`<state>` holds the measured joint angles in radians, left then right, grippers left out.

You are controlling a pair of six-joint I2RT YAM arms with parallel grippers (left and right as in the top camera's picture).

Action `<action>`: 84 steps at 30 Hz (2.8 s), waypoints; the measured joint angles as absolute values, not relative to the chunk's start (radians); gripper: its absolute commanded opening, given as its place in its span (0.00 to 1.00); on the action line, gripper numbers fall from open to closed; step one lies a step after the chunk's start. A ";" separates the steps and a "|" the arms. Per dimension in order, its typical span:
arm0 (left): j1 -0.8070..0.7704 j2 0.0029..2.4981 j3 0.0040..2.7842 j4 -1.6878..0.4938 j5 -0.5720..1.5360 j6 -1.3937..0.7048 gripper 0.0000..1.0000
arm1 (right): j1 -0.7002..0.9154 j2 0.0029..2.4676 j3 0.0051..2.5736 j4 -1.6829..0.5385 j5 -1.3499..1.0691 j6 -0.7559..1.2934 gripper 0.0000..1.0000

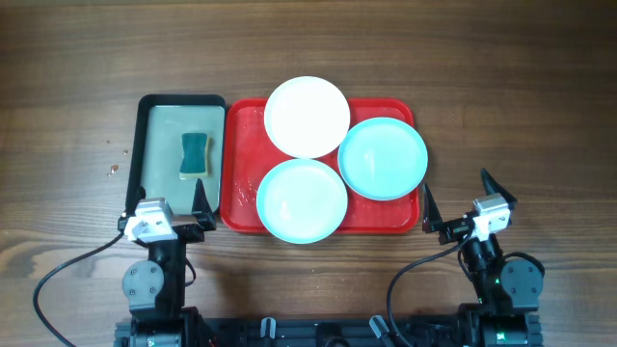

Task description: Clean dirty plates on tray and stack at the side

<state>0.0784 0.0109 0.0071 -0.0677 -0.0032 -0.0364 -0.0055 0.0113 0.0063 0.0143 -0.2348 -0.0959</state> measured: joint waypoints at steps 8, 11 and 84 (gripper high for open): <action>0.039 0.027 0.007 -0.068 -0.007 -0.036 1.00 | -0.006 0.012 0.006 0.015 -0.235 -0.096 1.00; 0.039 0.027 0.007 -0.068 -0.007 -0.036 1.00 | -0.006 0.012 0.006 0.014 -0.235 -0.096 0.99; 0.039 0.027 0.007 -0.068 -0.007 -0.036 1.00 | -0.006 0.012 0.006 0.014 -0.235 -0.096 1.00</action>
<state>0.0391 0.0273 0.0071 -0.0681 -0.0071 -0.0364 -0.0055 0.0120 0.0063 0.0143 -0.2348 -0.0959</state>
